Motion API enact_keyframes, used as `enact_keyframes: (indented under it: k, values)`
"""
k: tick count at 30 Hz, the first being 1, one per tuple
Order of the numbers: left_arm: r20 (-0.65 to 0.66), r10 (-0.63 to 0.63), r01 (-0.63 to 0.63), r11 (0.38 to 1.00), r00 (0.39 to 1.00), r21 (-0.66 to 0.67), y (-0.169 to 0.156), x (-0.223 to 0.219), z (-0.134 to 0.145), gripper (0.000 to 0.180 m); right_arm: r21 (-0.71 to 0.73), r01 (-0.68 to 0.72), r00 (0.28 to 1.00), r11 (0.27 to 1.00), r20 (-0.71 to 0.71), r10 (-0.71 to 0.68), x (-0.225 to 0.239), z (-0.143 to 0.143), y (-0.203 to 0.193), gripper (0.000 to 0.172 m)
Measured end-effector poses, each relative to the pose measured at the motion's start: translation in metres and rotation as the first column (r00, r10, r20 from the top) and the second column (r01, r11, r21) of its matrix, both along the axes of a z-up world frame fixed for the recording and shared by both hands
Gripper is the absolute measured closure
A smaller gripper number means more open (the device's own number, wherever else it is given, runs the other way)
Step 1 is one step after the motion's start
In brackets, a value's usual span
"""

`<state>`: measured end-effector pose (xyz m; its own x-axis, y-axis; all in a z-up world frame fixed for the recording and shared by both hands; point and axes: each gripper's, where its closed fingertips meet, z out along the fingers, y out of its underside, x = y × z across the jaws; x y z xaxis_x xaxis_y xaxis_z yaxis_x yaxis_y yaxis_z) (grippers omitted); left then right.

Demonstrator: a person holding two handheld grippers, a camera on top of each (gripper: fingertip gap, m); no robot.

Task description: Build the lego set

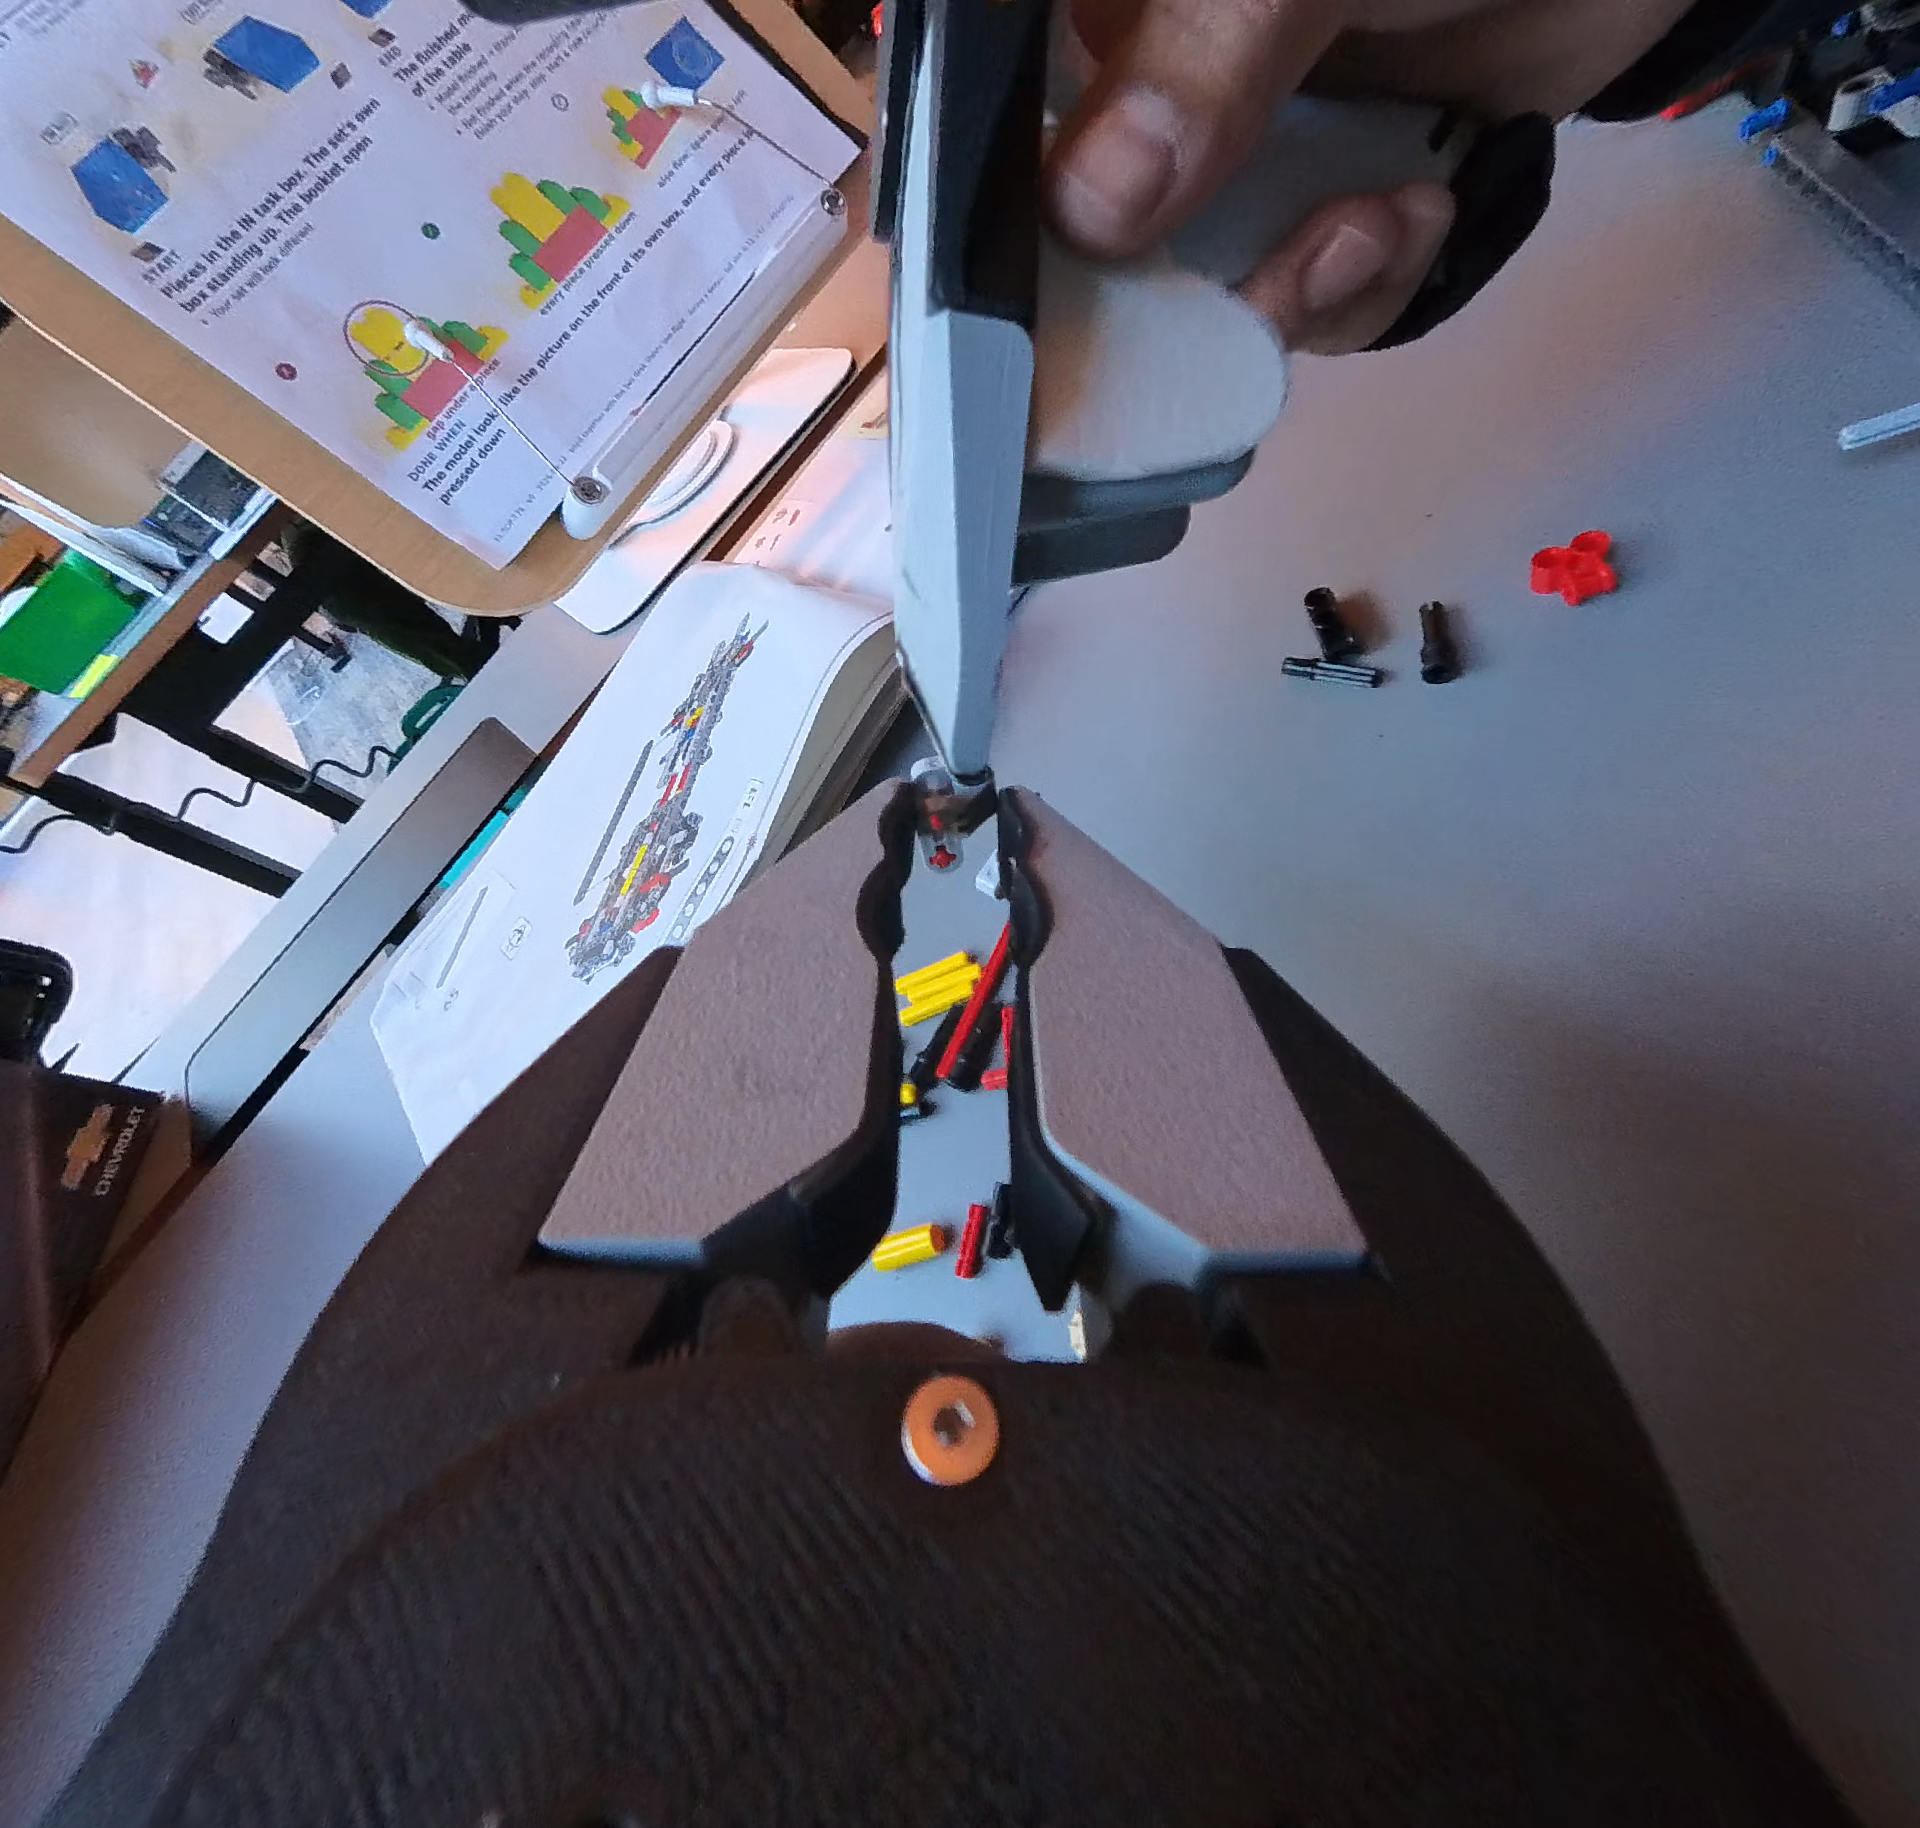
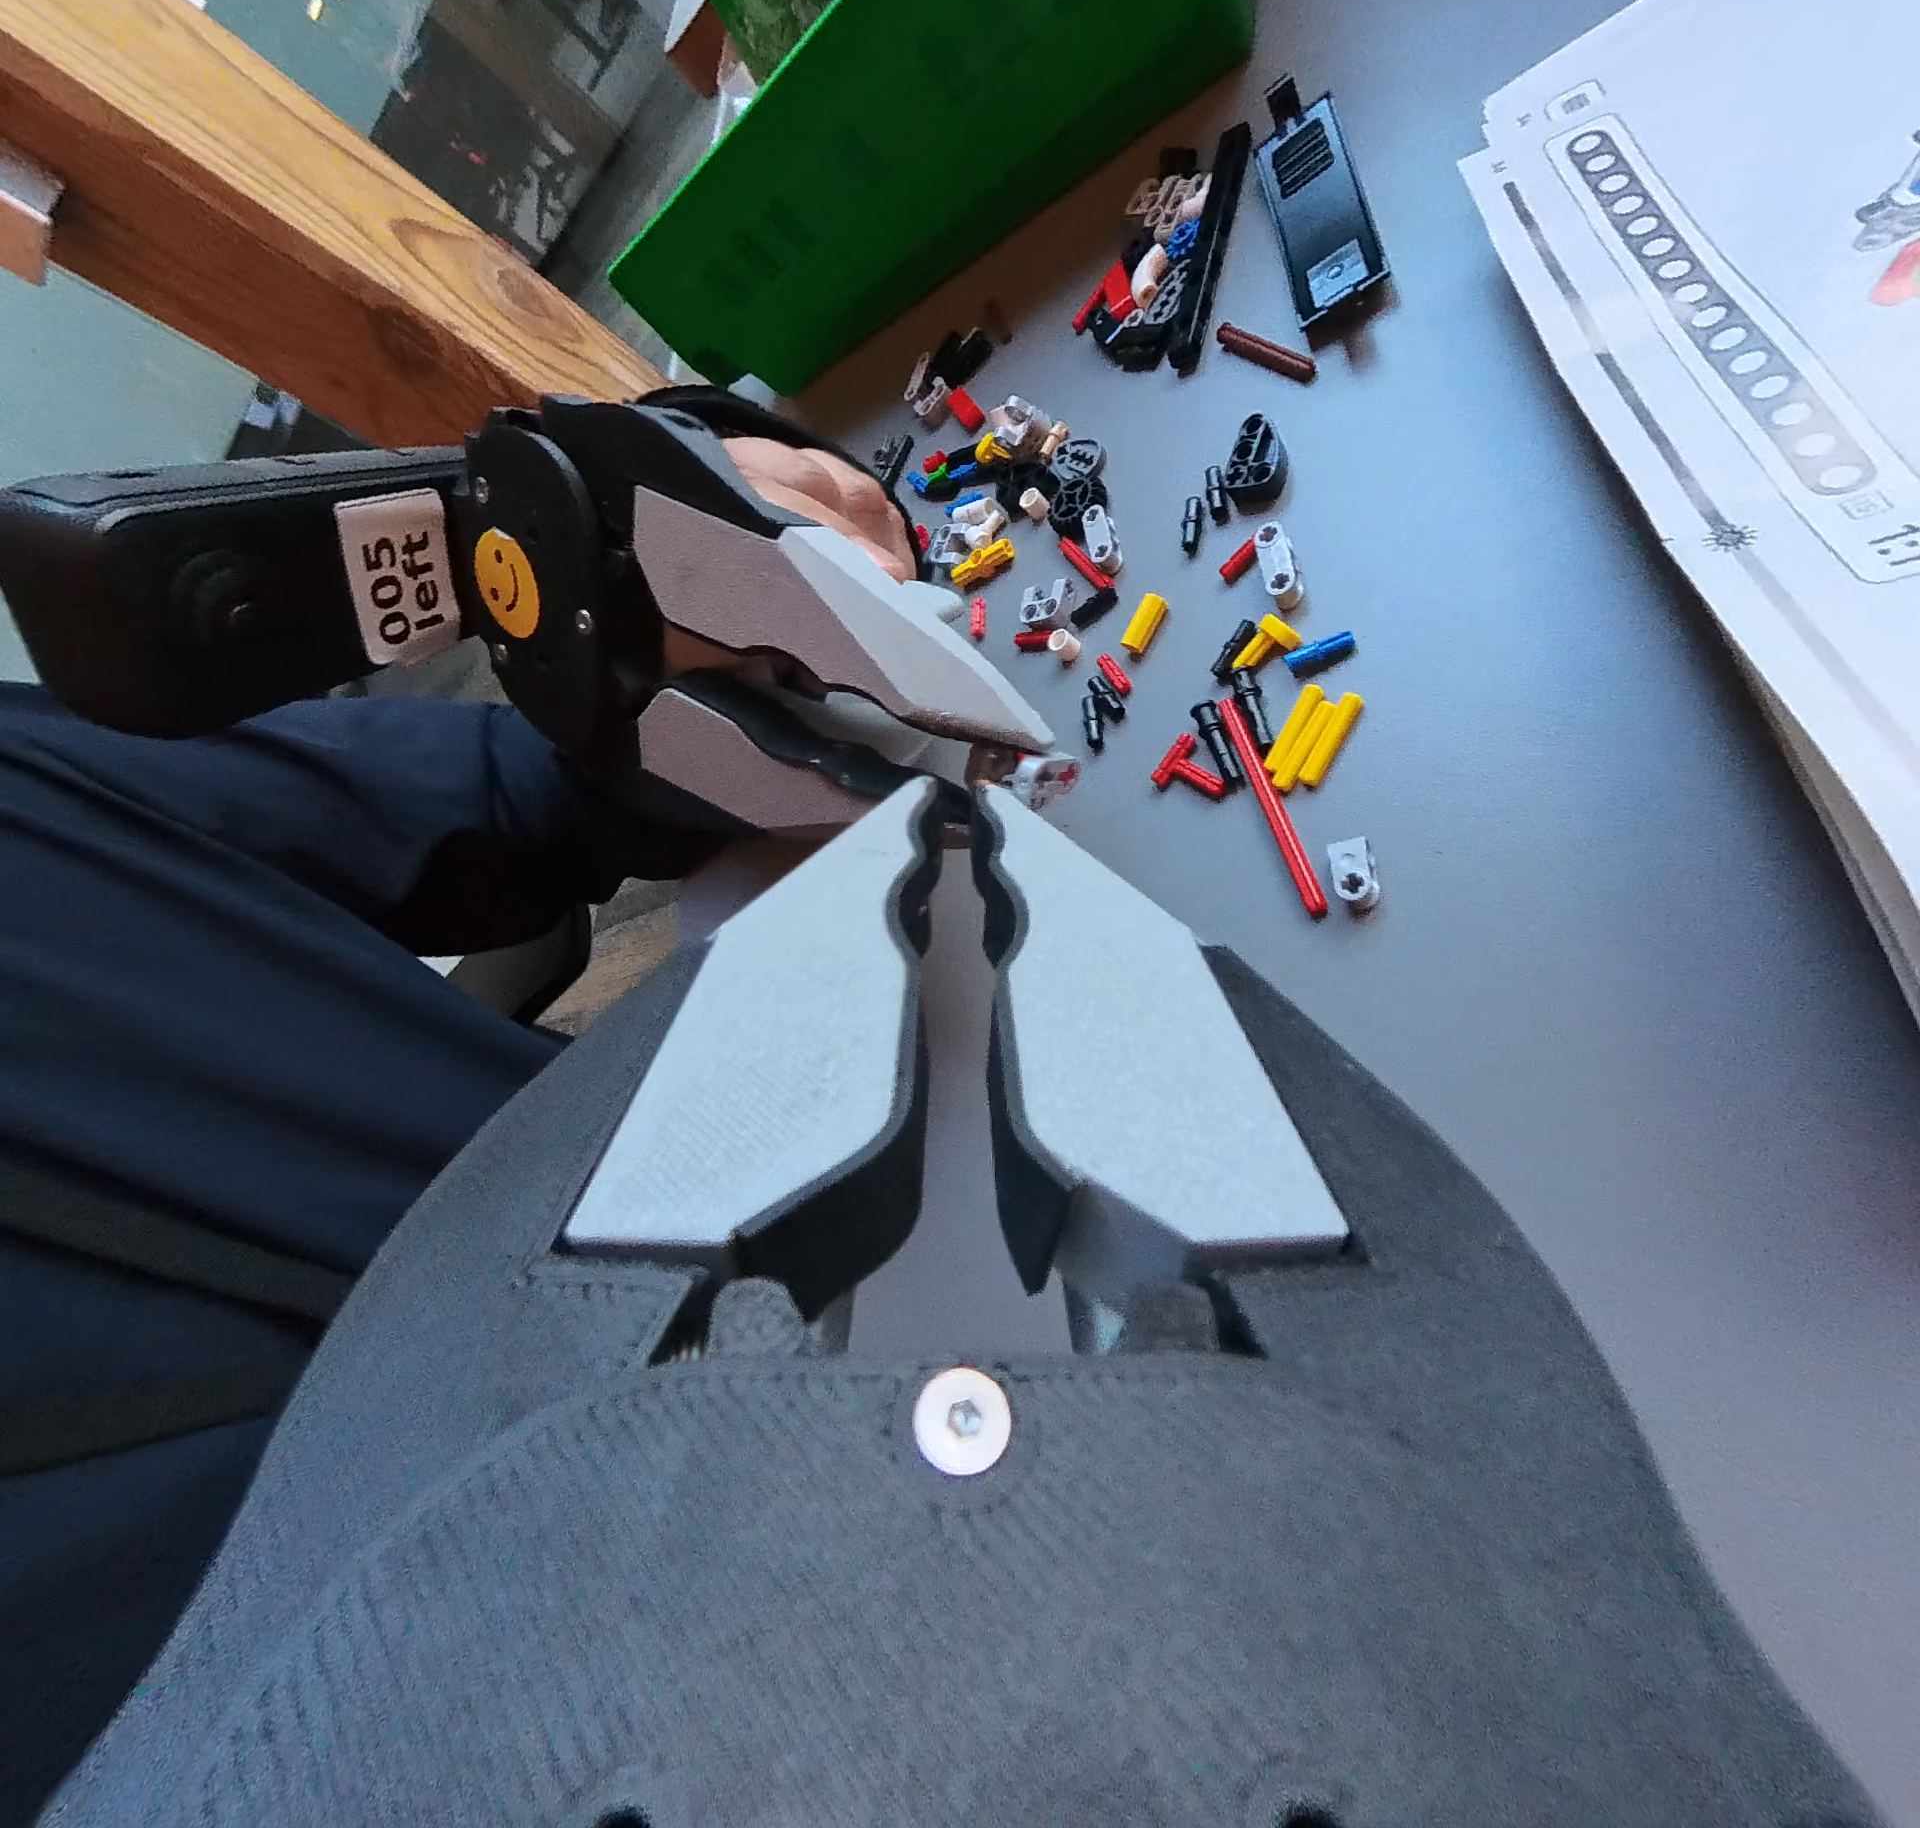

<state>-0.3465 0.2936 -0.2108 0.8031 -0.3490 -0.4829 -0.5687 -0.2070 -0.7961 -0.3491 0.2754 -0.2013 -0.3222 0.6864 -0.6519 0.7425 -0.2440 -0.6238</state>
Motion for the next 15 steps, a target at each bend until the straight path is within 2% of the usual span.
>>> enact_keyframes:
  k: [3, 5, 6, 7, 12, 13, 15]
  values:
    - [0.007, 0.003, -0.003, 1.0, 1.0, -0.017, 0.0, 0.001, -0.003, 0.167, 0.001, 0.025, 1.0, 1.0, 0.006, -0.025, 0.0, -0.002, 0.004, 0.172]
    - [0.002, 0.01, -0.009, 0.999, 1.0, -0.031, 0.001, 0.001, -0.006, 0.167, 0.034, 0.068, 0.998, 0.997, -0.009, -0.067, -0.003, -0.002, 0.009, 0.161]
    - [0.002, 0.008, -0.008, 1.0, 1.0, -0.029, 0.001, 0.001, -0.006, 0.167, 0.07, 0.096, 0.995, 0.993, -0.008, -0.096, -0.005, -0.003, 0.013, 0.144]
    - [0.01, 0.004, -0.003, 1.0, 1.0, -0.026, 0.001, 0.003, -0.005, 0.167, 0.118, 0.107, 0.994, 0.987, -0.005, -0.107, -0.006, -0.006, 0.015, 0.141]
    - [0.003, 0.021, -0.021, 0.999, 1.0, -0.027, 0.002, 0.0, -0.005, 0.167, 0.228, 0.07, 0.997, 0.971, -0.005, -0.071, -0.008, -0.014, 0.003, 0.149]
    - [0.005, 0.023, -0.023, 1.0, 1.0, -0.014, 0.001, 0.0, -0.003, 0.167, 0.256, 0.075, 0.997, 0.964, -0.017, -0.073, -0.009, -0.014, 0.005, 0.157]
    - [0.015, 0.03, -0.031, 0.999, 0.999, 0.015, 0.001, -0.002, 0.004, 0.167, 0.227, 0.078, 0.997, 0.971, -0.044, -0.07, -0.012, -0.008, 0.004, 0.157]
